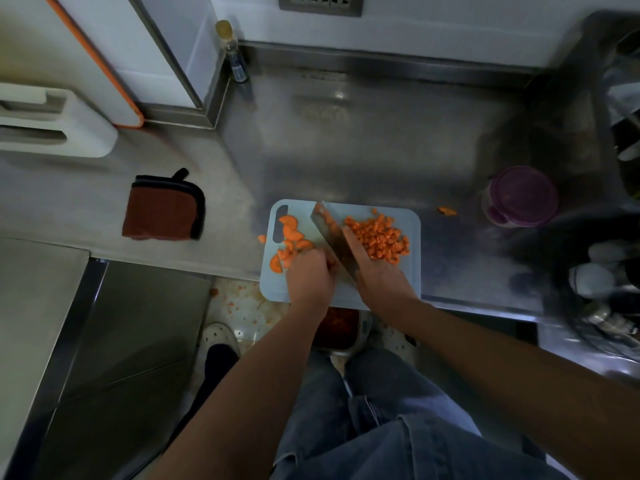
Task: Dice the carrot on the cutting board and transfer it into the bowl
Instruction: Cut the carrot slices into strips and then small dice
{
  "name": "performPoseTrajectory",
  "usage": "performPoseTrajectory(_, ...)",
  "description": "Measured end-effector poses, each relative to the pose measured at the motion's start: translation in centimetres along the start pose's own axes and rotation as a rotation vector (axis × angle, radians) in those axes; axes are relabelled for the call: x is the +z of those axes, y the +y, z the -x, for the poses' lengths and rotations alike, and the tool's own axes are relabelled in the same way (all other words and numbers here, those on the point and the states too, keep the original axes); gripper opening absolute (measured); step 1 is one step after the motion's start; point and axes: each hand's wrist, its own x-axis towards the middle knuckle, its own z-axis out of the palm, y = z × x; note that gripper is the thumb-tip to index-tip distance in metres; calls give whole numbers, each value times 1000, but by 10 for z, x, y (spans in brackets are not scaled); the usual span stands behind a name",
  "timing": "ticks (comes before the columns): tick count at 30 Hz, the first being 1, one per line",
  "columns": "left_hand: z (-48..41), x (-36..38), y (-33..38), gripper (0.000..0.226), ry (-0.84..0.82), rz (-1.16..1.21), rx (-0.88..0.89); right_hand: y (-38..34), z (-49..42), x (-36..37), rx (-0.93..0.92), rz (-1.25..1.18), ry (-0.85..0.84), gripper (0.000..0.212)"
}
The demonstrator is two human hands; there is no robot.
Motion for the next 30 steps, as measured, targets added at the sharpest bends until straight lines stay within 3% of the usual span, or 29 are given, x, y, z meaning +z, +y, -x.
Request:
performPoseTrajectory(4, 1, -5, -2, 16, -26, -64, -2, 7, 1, -12, 27, -150, 105, 78)
performPoseTrajectory(10, 13, -8, -5, 35, -41, -227, -17, 5, 13, -8, -48, -124, 14, 77)
performPoseTrajectory(14, 21, -7, -1, 26, -33, -236, -61, 5, 21, 3, -20, -67, -75, 74)
performPoseTrajectory(20, 26, -6, -5, 21, -48, -227, -103, 26, 23, -2, 105, -107, 53, 79)
performPoseTrajectory(27, 31, -8, -10, 20, -47, -180, -44, 16, 29, 2, 22, -117, 4, 80)
performPoseTrajectory(30, 33, -12, -16, 22, -45, -164, 27, 19, 25, 3, 78, -138, 42, 81)
